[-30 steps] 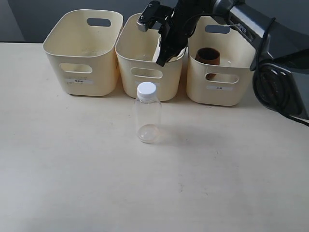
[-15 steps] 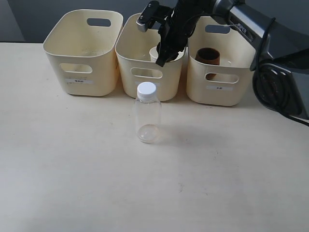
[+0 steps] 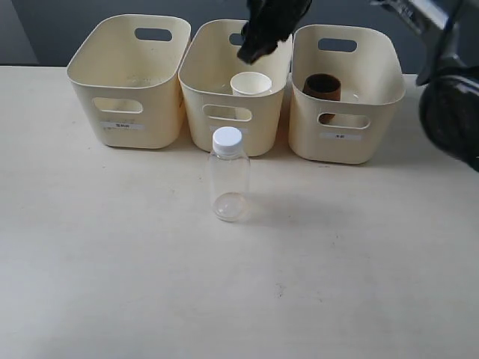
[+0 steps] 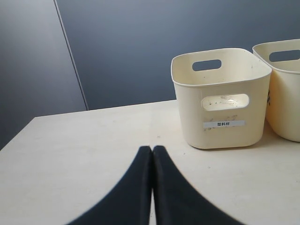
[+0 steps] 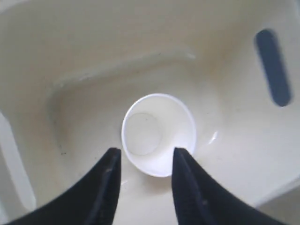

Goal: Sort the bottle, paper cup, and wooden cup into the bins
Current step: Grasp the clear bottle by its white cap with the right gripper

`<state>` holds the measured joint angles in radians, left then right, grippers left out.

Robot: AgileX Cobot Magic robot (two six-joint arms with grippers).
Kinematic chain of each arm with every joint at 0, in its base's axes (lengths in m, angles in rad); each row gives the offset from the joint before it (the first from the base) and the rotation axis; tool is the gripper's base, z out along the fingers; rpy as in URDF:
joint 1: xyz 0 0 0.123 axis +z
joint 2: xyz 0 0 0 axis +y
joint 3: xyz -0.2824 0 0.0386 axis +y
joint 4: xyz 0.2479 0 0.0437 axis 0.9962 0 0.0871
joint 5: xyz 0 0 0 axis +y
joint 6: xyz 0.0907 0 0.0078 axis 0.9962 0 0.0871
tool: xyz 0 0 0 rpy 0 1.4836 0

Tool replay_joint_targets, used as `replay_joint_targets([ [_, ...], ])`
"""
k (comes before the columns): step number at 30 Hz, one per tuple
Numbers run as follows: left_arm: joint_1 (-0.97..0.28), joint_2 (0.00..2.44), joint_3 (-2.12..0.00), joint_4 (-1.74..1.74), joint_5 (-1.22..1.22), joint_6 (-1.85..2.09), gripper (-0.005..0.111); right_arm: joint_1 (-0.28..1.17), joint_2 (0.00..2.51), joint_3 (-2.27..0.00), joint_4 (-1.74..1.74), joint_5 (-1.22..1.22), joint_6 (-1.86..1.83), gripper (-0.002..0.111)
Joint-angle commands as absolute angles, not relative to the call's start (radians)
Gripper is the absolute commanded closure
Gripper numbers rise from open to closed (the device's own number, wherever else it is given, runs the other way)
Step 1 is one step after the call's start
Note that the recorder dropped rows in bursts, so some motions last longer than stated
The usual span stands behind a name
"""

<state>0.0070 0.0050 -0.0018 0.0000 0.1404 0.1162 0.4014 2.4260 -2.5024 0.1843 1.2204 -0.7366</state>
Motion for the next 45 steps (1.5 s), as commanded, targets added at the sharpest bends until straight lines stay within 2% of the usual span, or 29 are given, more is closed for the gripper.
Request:
replay_joint_targets([
  [1,0.007,0.000,0.000,0.000,0.135,0.115,0.107,0.396,2.240,-2.509,0.216,1.221,-0.625,0.072],
  [4,0.007,0.000,0.000,0.000,0.135,0.115,0.107,0.408,2.146,-2.485,0.249,1.221,-0.578,0.069],
  [9,0.007,0.000,0.000,0.000,0.135,0.115,0.107,0.434,1.991,-2.321,0.274,1.221,-0.489,0.040],
  [17,0.007,0.000,0.000,0.000,0.135,0.115,0.107,0.490,1.853,-1.871,0.317,1.221,-0.519,0.039],
  [22,0.007,0.000,0.000,0.000,0.135,0.115,0.107,0.490,1.859,-1.740,0.419,1.221,-0.523,0.039],
  [33,0.007,0.000,0.000,0.000,0.135,0.115,0.107,0.513,1.910,-1.686,0.448,1.202,-0.617,0.039],
  [38,0.007,0.000,0.000,0.000,0.135,0.115,0.107,0.535,1.939,-1.686,0.416,1.096,-0.665,0.039],
  [42,0.007,0.000,0.000,0.000,0.135,0.115,0.107,0.547,1.944,-1.686,0.386,1.089,-0.681,0.031],
  [45,0.007,0.000,0.000,0.000,0.135,0.115,0.107,0.554,1.950,-1.686,0.364,1.060,-0.701,0.031],
])
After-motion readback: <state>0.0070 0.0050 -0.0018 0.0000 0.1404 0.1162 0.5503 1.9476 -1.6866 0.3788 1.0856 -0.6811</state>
